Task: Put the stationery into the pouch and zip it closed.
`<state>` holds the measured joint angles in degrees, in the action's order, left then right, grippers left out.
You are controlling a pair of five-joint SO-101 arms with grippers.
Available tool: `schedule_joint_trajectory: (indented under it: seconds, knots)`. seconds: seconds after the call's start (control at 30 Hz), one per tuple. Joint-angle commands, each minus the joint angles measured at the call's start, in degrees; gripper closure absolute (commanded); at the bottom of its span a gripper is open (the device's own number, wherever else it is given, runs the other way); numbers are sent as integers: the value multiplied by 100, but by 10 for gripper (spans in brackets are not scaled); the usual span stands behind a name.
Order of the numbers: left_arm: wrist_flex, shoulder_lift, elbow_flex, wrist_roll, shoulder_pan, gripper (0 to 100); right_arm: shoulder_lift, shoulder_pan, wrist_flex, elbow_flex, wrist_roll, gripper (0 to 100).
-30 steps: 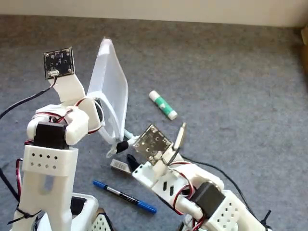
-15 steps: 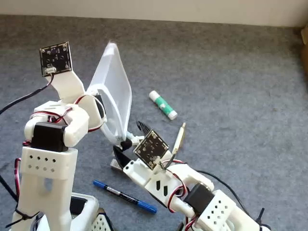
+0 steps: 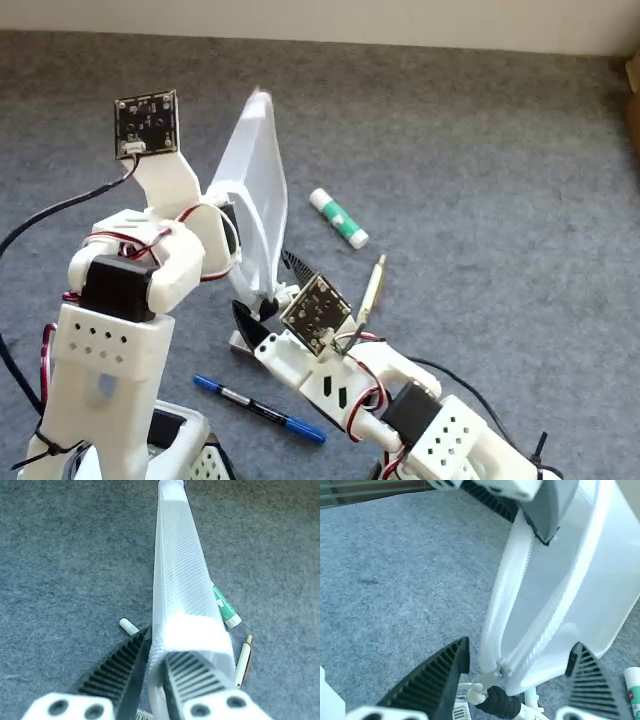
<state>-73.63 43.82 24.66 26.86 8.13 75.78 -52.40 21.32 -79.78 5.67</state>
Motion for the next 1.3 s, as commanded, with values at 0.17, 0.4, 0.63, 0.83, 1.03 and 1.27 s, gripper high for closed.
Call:
schedule_joint_trajectory:
  seconds: [0.17,0.4,0.63,0.83,1.03,1.27]
  knots:
    - [167,40,-391,26,295,994,66,4,-180,-119,-35,700]
    - [176,4,-356,9,532,994,92,171,-189,-233,-35,700]
    - [132,40,-321,0,505,994,101,523,-189,-242,-44,703]
    - [123,40,-312,-149,505,994,110,919,-189,-215,0,824]
    - [149,48,-84,-202,497,994,110,1297,-180,-189,237,918]
    - [9,48,48,-958,497,989,119,1358,-163,-189,1116,971]
